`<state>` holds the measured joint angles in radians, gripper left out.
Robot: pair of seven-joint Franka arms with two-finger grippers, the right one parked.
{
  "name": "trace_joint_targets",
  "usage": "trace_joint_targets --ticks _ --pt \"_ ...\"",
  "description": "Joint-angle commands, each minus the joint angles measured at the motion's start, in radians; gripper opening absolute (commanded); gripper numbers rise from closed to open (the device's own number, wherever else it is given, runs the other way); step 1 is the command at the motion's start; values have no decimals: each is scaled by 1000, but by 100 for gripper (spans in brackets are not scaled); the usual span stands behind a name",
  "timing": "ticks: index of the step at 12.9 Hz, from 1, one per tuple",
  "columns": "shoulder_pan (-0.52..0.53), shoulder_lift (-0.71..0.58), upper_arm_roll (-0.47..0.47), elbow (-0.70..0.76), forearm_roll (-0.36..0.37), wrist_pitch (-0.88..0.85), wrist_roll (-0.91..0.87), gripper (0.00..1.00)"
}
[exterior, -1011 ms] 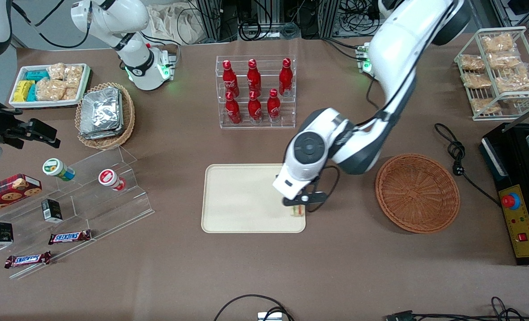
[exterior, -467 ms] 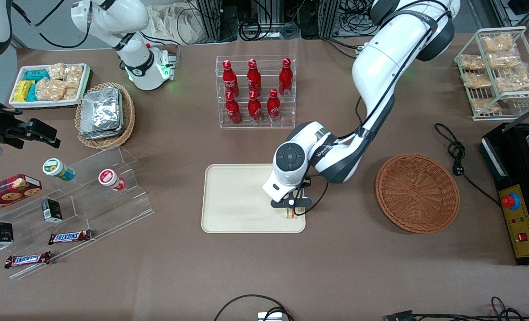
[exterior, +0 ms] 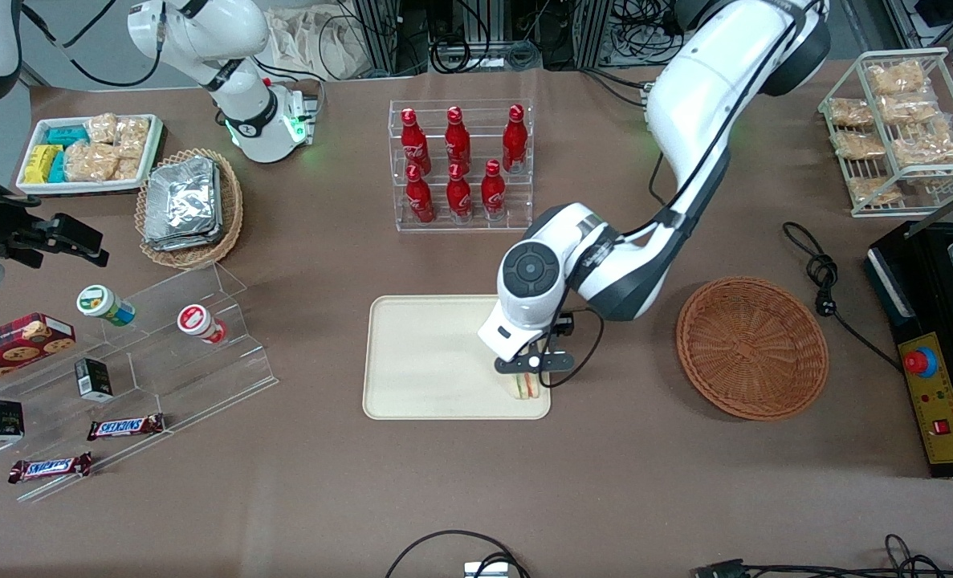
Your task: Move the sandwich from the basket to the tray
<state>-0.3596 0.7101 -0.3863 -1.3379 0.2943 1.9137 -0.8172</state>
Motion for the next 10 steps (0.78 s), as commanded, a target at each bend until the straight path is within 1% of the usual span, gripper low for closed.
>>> trace_joint_targets --ticks 1,3,4,5,6,7,10 --pt "91 -229 -3 -292 5 30 16 100" --pt "157 -383 -3 -484 -3 82 126 100" --pt "200 -452 -3 -550 -16 96 192 100" --pt "235 -498 -2 -573 -62 87 264 100" --pt "285 -529 -2 -575 -105 62 351 100" --pt "333 -544 -2 -563 -125 20 407 100" --pt "466 -537 1 -419 -130 -137 423 100"
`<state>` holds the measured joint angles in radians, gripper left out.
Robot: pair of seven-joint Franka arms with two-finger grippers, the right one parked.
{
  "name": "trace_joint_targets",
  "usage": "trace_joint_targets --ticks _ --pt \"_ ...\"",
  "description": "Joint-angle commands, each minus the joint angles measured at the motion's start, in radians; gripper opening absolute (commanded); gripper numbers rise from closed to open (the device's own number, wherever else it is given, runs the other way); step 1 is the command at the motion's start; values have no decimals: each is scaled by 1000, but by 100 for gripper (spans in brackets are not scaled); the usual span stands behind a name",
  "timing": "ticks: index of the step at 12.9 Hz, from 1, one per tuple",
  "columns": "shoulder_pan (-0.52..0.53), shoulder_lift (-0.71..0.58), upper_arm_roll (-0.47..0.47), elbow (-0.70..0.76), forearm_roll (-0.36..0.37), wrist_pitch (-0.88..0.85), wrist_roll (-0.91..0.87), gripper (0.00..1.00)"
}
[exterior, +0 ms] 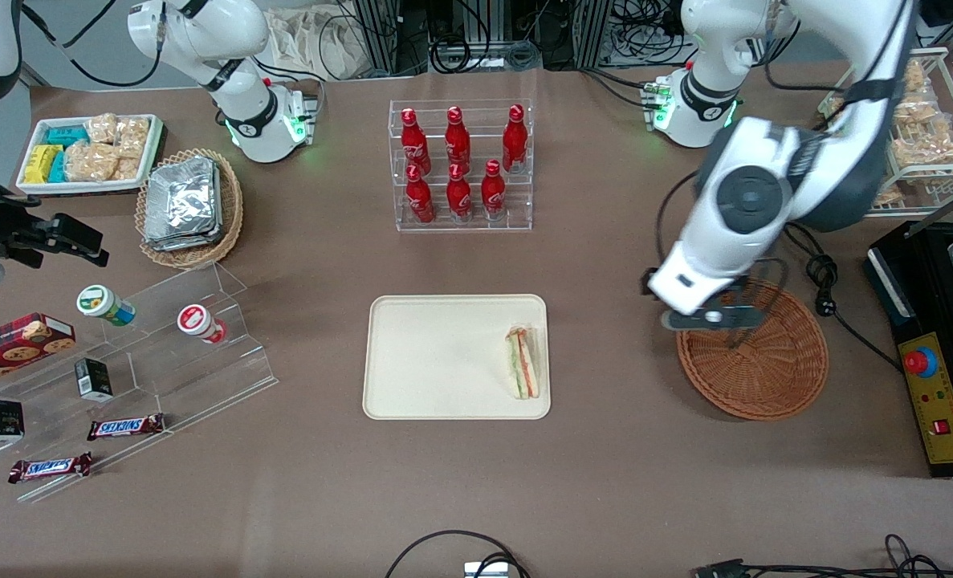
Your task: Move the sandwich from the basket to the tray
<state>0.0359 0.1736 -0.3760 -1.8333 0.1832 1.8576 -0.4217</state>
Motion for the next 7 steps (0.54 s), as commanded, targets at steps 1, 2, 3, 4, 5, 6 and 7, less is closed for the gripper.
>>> trace_joint_targets --ticks 1,2,3,4,5,6,7 --pt "87 9 -7 132 -21 -127 26 100" --pt "107 18 -7 181 -21 -153 30 100" --pt "143 29 -7 215 -28 -159 61 100" --pt "168 35 -7 244 -66 -161 123 100" --pt "194 52 -6 268 -86 -164 148 100" --pt "228 69 -6 291 -91 -163 152 100" --pt "243 87 -6 317 -93 -164 152 100"
